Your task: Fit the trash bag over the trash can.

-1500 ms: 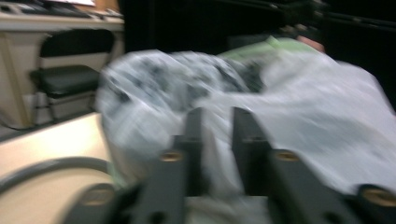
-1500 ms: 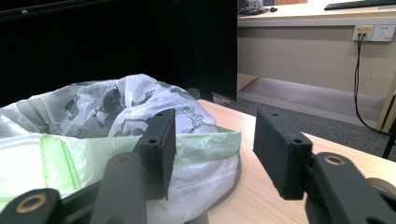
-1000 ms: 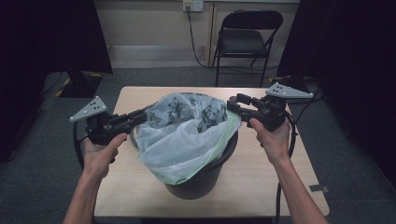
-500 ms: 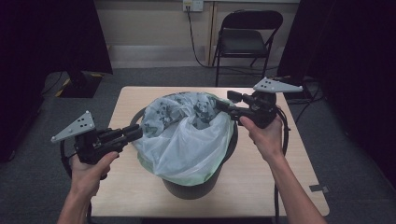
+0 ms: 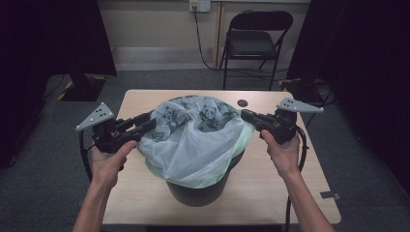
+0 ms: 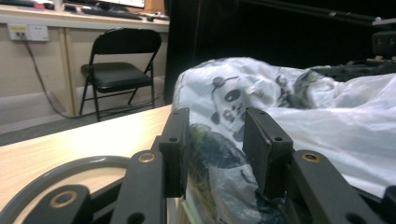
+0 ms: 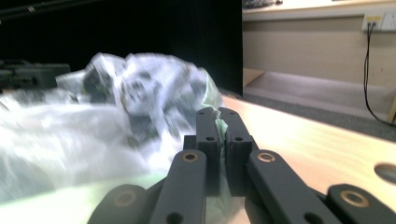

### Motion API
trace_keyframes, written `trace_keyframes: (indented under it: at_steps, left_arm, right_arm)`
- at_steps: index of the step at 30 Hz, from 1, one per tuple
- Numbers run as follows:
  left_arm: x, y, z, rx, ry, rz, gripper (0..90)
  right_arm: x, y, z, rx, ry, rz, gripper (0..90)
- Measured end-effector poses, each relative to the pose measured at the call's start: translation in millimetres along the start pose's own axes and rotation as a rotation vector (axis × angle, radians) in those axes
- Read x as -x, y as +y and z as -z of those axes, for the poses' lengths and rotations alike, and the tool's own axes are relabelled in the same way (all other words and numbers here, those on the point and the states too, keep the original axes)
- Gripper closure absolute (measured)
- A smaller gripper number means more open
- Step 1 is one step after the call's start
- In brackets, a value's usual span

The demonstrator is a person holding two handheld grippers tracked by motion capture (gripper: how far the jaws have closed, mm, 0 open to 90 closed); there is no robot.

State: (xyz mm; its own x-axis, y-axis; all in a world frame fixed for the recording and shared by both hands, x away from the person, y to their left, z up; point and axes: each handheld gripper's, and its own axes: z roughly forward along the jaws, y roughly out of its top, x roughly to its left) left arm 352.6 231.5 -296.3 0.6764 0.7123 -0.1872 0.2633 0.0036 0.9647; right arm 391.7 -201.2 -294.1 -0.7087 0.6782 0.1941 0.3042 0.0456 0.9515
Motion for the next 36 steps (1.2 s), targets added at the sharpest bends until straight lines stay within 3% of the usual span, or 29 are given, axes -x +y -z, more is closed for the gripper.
trace_keyframes:
  at_steps: [5,11,17,22,30,32,36]
  left_arm:
    - [-3.5,-1.2,-1.4,-0.002,-0.017,0.014,62.9]
    - [-7.2,0.7,-6.2,-0.005,-0.016,0.026,64.5]
    - [-12.2,4.0,3.4,0.017,-0.029,0.033,85.0]
    - [-10.0,1.8,10.6,0.019,-0.068,0.034,90.0]
    - [13.4,-7.1,35.1,0.016,-0.093,-0.004,90.0]
    - [15.5,-5.9,38.4,0.008,-0.076,-0.007,85.5]
    - [12.2,6.3,29.5,0.009,-0.016,-0.035,61.4]
  right_arm:
    - [10.1,-26.5,-8.4,-0.052,-0.004,-0.031,85.8]
    - [6.6,-50.7,-27.3,-0.103,0.032,-0.023,84.0]
    - [12.8,-28.5,-16.9,-0.056,-0.041,-0.037,57.9]
    - [12.8,-8.3,-6.1,0.000,-0.089,-0.039,51.1]
    - [-6.5,17.1,-2.1,0.033,-0.069,0.012,47.5]
    - [-9.9,19.7,-2.8,0.031,-0.062,0.020,46.9]
    - [-13.9,22.3,-5.2,0.027,-0.044,0.027,46.8]
